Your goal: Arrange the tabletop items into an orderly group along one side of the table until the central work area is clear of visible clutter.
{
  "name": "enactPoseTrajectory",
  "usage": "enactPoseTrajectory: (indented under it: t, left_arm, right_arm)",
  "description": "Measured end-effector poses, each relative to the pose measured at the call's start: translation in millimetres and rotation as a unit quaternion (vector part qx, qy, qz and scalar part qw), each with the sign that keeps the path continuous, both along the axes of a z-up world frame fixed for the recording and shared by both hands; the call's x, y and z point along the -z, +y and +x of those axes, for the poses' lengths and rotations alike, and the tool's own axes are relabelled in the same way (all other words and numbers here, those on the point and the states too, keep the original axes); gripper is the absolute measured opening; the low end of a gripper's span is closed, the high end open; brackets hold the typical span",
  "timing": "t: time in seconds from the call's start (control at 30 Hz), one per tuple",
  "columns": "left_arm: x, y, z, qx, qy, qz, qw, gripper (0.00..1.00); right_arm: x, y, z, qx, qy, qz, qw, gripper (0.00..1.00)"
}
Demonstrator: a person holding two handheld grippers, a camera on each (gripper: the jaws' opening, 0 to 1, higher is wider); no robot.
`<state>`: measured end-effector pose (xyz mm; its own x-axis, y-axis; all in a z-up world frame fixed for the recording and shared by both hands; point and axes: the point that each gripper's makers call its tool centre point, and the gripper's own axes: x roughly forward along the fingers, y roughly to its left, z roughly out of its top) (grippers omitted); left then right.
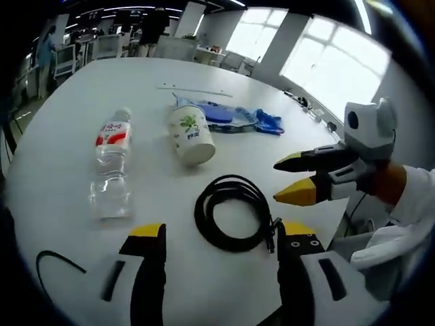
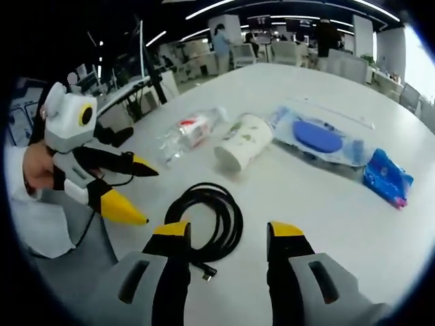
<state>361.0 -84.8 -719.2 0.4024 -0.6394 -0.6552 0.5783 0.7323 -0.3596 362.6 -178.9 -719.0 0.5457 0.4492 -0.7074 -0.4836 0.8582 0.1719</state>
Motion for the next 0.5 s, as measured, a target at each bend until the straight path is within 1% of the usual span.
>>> enactPoseTrajectory:
  t: [0.07,0.27,0.4,0.47,0.5]
  left_arm:
    - [4.3,-2,1.7,0.000,0.005,0.003,1.0000,0.63]
    - [11.1,-10,2.8,0.014,0.005,0.014,0.9998,0.56]
    - [15.9,-11,4.6,0.020,0.002,0.028,0.9994,0.48]
    - [20.5,-11,4.6,0.021,0.010,0.033,0.9992,0.45]
    - [22.4,-11,4.9,0.023,0.010,0.037,0.9990,0.44]
  right_arm:
    - [2.2,1,1,0.000,0.004,0.002,1.0000,0.42]
    - [11.6,4,3,-0.004,0.014,-0.004,0.9999,0.39]
    - [16.2,6,2,-0.009,0.020,-0.006,0.9997,0.37]
    - [20.4,6,2,-0.012,0.024,-0.012,0.9996,0.36]
    - [21.7,6,2,-0.012,0.025,-0.012,0.9995,0.36]
